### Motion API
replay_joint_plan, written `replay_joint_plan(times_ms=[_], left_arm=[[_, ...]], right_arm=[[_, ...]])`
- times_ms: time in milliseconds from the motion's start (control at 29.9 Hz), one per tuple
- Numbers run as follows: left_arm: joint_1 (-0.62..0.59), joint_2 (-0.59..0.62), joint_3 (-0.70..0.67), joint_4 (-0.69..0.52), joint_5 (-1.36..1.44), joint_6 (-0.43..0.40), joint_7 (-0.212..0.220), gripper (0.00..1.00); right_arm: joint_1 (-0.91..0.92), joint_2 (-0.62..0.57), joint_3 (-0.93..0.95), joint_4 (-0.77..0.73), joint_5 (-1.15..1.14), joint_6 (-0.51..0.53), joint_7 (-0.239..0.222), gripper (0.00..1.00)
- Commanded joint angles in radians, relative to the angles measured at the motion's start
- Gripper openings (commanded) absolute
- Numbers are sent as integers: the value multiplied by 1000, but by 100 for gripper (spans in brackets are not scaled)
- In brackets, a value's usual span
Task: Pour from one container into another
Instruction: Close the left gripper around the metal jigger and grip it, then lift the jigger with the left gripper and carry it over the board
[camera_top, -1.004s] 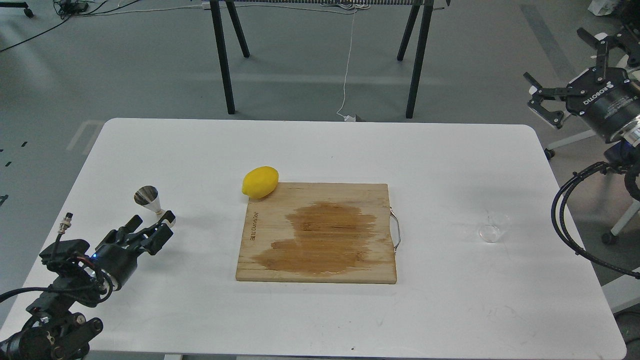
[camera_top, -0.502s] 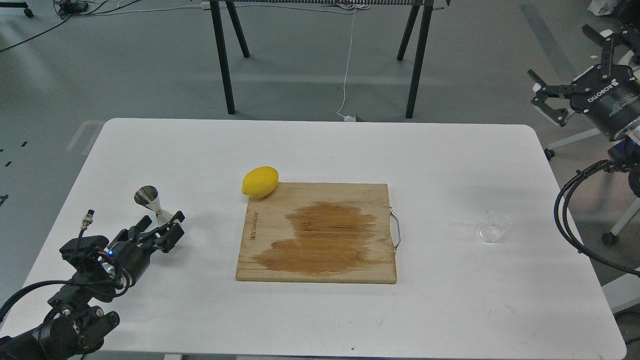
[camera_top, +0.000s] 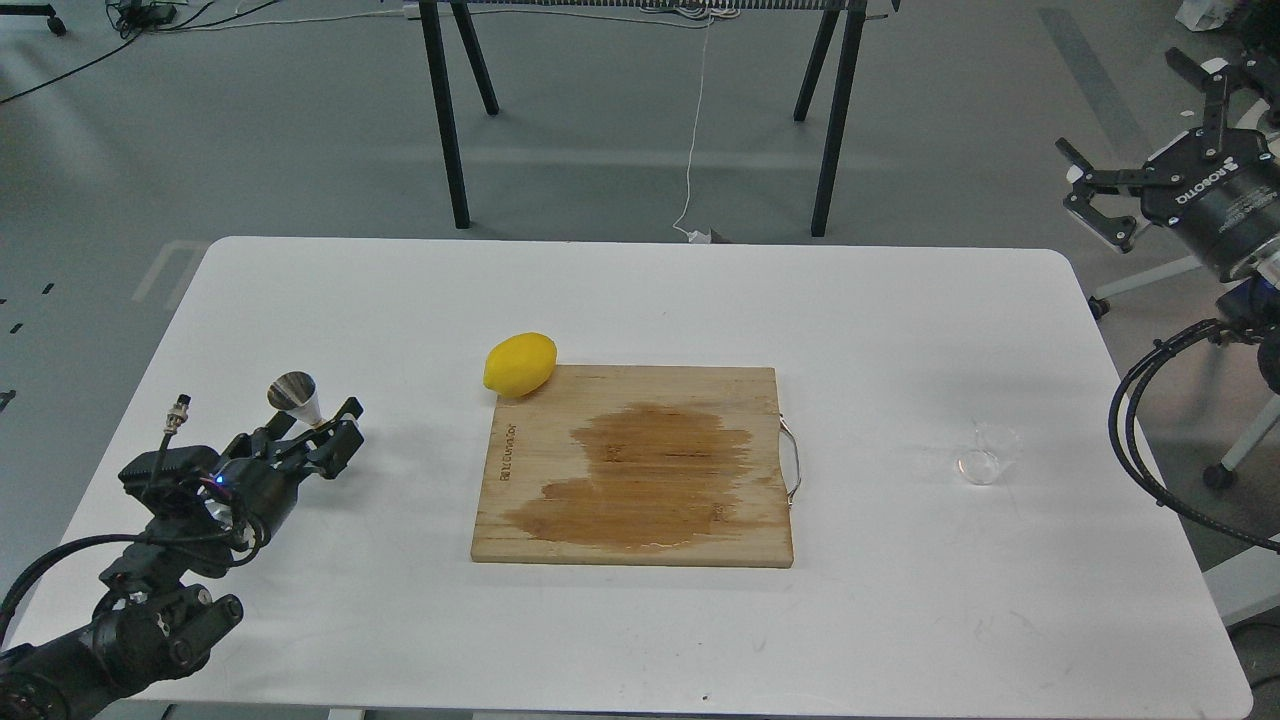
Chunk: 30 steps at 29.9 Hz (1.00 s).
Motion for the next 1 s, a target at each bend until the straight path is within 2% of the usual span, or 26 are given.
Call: replay_joint_plan(times_ms=[0,268,469,536,569,770,870,971], left_arm=[[-11,-16,0,37,1,0,0,84],[-44,-65,0,151,3,0,0,50],[-51,-67,2,155,4,0,0,19],[-53,-67,6,155,9,0,0,6],[-53,-67,14,155,3,0,0,3],[-80,-59,20,142,7,0,0,0],[-172,-50,22,122,9,0,0,0],[-292,-19,32,42,15,0,0,1]], right_arm=[[0,-1,0,2,0,0,0,99],[0,-1,0,0,0,0,0,99],[0,2,0,0,0,0,0,99],[0,3,1,0,0,0,0,99],[0,3,1,0,0,0,0,99],[0,8,1,-3,0,0,0,99],[24,9,0,-12,0,0,0,99],[46,9,-5,-38,-2,0,0,99]])
